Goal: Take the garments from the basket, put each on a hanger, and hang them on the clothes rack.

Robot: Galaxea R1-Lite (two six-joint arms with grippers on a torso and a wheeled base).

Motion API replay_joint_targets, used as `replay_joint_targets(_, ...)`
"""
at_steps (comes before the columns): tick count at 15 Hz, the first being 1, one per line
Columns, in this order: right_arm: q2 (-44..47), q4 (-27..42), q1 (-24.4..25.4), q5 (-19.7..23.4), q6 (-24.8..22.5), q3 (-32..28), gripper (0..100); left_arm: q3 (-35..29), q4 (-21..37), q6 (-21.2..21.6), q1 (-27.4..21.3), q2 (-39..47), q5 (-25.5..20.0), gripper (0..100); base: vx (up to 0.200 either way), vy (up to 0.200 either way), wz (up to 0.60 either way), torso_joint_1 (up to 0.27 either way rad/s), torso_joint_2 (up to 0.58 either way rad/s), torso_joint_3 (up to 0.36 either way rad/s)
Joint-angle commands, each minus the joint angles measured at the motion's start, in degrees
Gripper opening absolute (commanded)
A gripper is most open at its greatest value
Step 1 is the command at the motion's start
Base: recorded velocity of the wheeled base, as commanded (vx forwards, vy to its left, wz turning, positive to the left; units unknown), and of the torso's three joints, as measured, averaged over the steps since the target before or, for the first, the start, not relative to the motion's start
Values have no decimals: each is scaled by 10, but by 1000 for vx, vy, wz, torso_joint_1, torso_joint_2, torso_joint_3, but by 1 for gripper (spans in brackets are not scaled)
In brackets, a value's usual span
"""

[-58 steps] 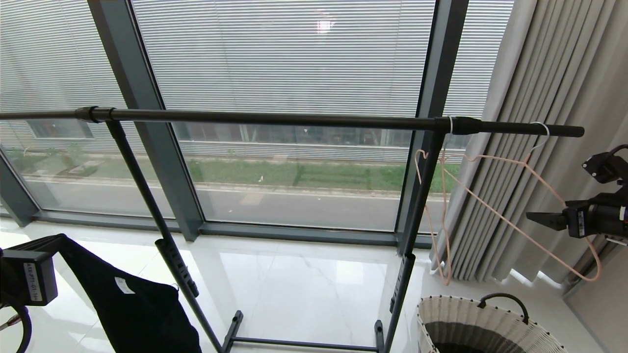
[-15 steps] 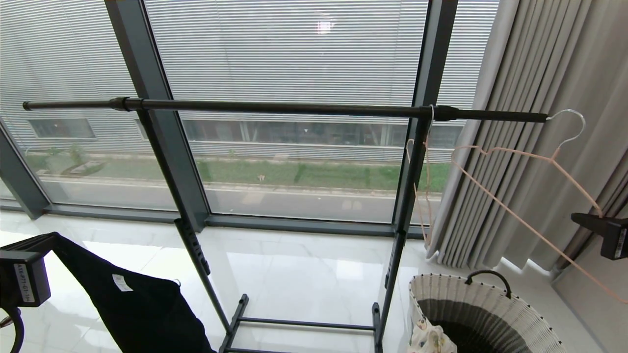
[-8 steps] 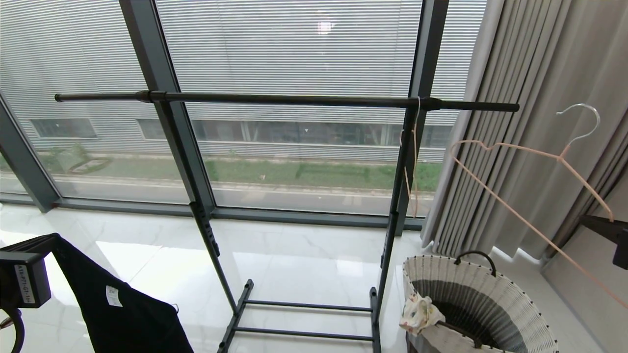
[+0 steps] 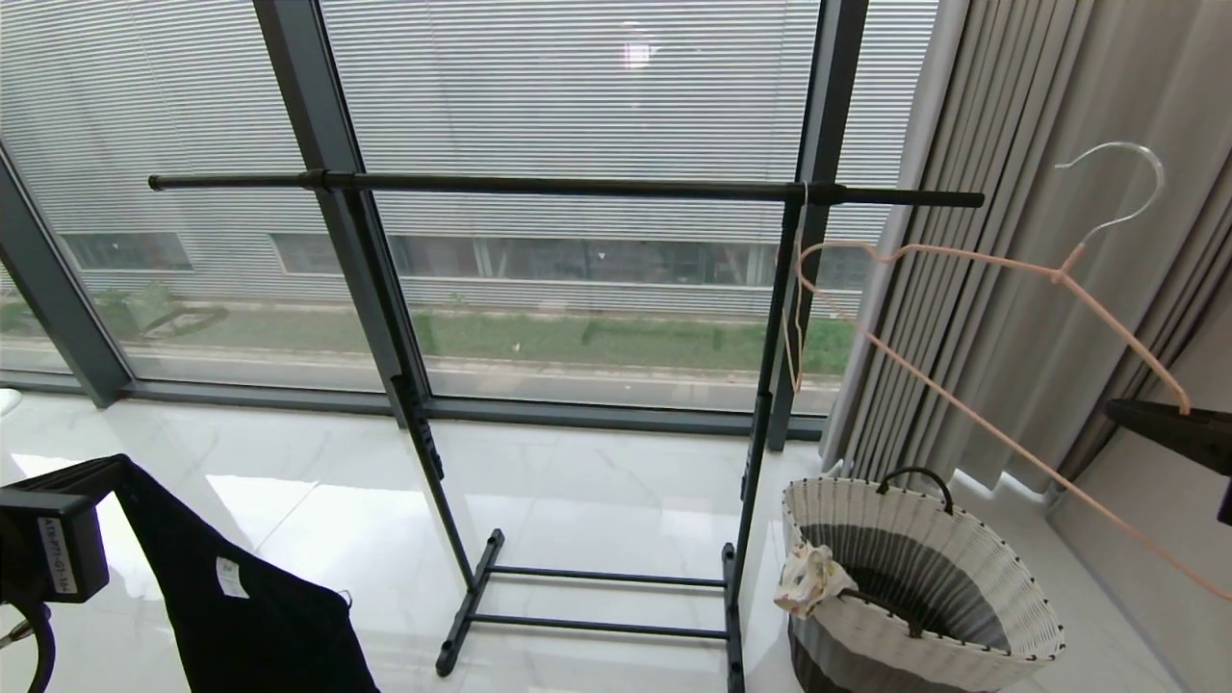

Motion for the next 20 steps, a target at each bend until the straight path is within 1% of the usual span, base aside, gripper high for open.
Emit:
replay_joint_targets(1, -34, 39, 78, 0, -1, -1, 0, -26, -2, -5, -32, 23, 1, 0, 0, 0, 0, 0, 0, 0)
replay_joint_targets(2, -46, 65, 116, -2, -5, 7, 0, -54, -2, -20, -47, 44, 1, 0, 0, 0, 0, 0, 0, 0)
replay_joint_targets(3, -56, 81, 151, -4, -6, 19, 0, -89, -2, -48, -69, 72, 5, 0, 0, 0, 0, 0, 0, 0)
replay_joint_targets(4, -64, 82, 183, -5, -6, 41, 0, -126, -2, -82, -102, 105, 20, 0, 0, 0, 0, 0, 0, 0)
replay_joint_targets(5, -71, 82, 208, -6, -6, 59, 0, -156, -2, -114, -134, 136, 52, 0, 0, 0, 0, 0, 0, 0)
replay_joint_targets(6, -76, 83, 230, -6, -6, 73, 0, -178, -11, -146, -170, 167, 96, 0, 0, 0, 0, 0, 0, 0)
replay_joint_targets(7, -79, 83, 241, -6, -6, 80, 0, -185, -21, -162, -188, 186, 120, 0, 0, 0, 0, 0, 0, 0)
replay_joint_targets(8, -83, 83, 261, -6, -6, 89, 0, -198, -48, -184, -230, 230, 168, 0, 0, 0, 0, 0, 0, 0)
replay_joint_targets(10, -83, 83, 275, -6, -6, 89, 0, -198, -73, -193, -269, 265, 189, 0, 0, 0, 0, 0, 0, 0)
replay_joint_targets(12, -77, 83, 285, -6, -7, 86, 0, -202, -103, -200, -310, 308, 192, 0, 0, 0, 0, 0, 0, 0)
replay_joint_targets(15, -56, 81, 307, -6, -7, 78, 0, -235, -116, -202, -327, 354, 195, 0, 0, 0, 0, 0, 0, 0)
replay_joint_targets(17, -37, 76, 309, -6, -17, 69, 0, -254, -116, -206, -332, 370, 196, 0, 0, 0, 0, 0, 0, 0)
replay_joint_targets(18, -13, 70, 309, -6, -25, 57, 0, -264, -116, -208, -337, 380, 196, 0, 0, 0, 0, 0, 0, 0)
replay_joint_targets(20, 26, 41, 309, -6, -25, 42, 0, -264, -116, -206, -339, 384, 196, 0, 0, 0, 0, 0, 0, 0)
